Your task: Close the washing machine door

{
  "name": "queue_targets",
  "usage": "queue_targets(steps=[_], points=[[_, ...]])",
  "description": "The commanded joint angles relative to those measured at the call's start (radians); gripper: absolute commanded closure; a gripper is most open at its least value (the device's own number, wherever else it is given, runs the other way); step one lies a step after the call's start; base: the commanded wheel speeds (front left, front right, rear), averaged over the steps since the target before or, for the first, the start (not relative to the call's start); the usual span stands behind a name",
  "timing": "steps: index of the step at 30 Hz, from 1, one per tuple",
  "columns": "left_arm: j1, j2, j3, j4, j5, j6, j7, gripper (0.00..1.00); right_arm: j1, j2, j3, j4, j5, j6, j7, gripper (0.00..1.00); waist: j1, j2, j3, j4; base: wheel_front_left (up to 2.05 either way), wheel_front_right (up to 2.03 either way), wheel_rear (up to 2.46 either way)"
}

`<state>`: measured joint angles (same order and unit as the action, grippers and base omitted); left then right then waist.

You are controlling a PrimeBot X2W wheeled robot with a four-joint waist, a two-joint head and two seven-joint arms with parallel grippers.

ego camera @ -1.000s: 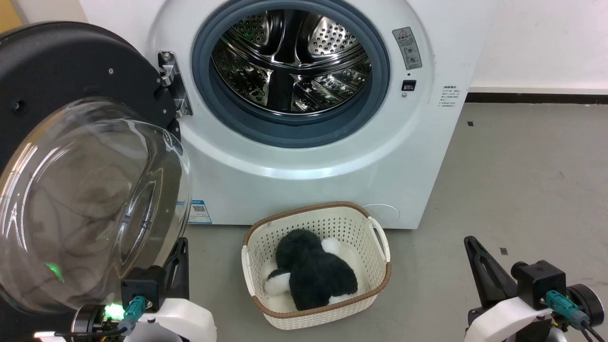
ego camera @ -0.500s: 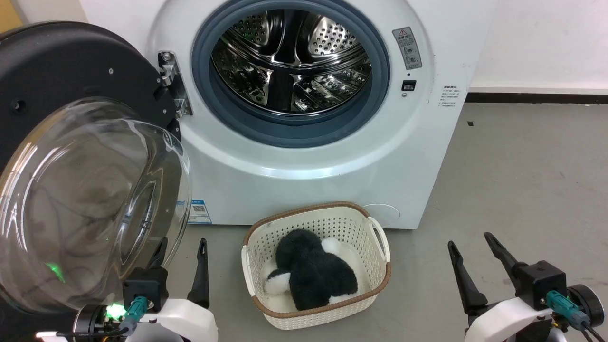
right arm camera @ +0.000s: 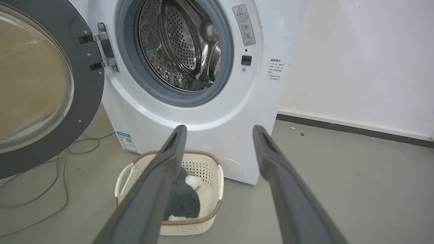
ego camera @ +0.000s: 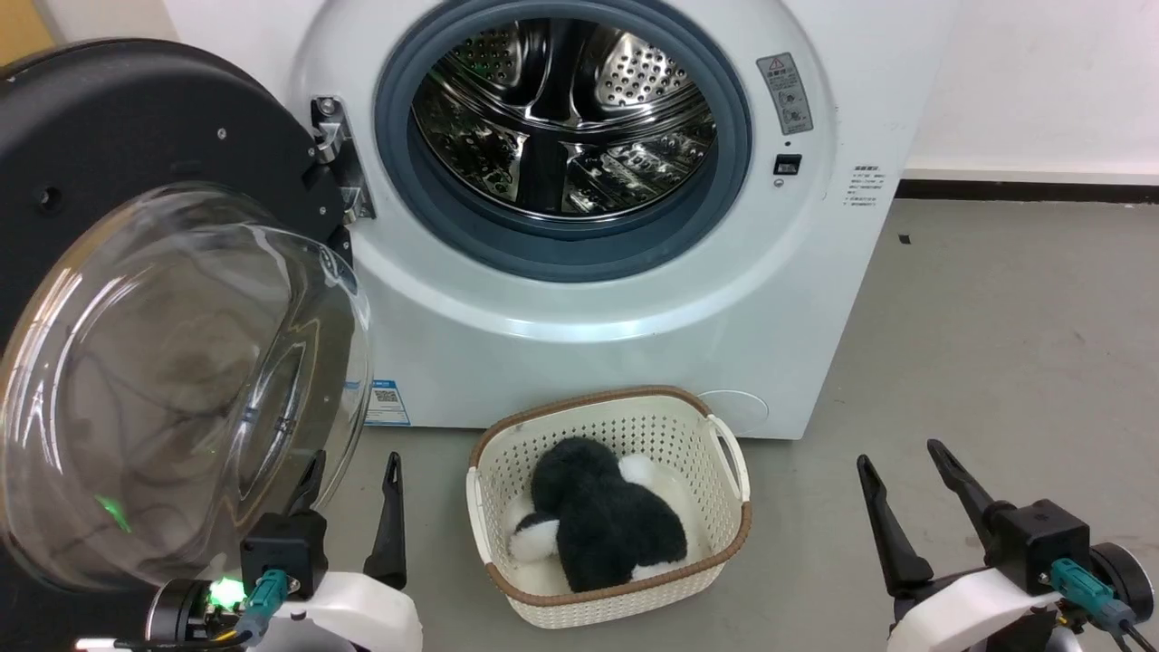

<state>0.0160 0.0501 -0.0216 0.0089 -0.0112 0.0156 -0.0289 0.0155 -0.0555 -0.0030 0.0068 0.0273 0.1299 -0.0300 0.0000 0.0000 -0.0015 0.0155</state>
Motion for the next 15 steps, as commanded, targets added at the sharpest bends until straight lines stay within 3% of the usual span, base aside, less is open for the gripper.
queue_targets(steps=[1, 15], points=[[0.001, 0.000, -0.004, 0.002, -0.004, 0.006, -0.011, 0.00, 0.006, 0.001, 0.000, 0.000, 0.008, 0.000, -0.011, 0.00, 0.0000, 0.0000, -0.001, 0.005, 0.00, 0.00, 0.00], [0.007, 0.002, -0.018, 0.004, -0.007, 0.016, -0.041, 0.00, 0.015, 0.001, 0.008, 0.003, 0.025, 0.000, -0.040, 0.00, 0.0000, 0.0000, -0.004, 0.064, 0.00, 0.00, 0.00]])
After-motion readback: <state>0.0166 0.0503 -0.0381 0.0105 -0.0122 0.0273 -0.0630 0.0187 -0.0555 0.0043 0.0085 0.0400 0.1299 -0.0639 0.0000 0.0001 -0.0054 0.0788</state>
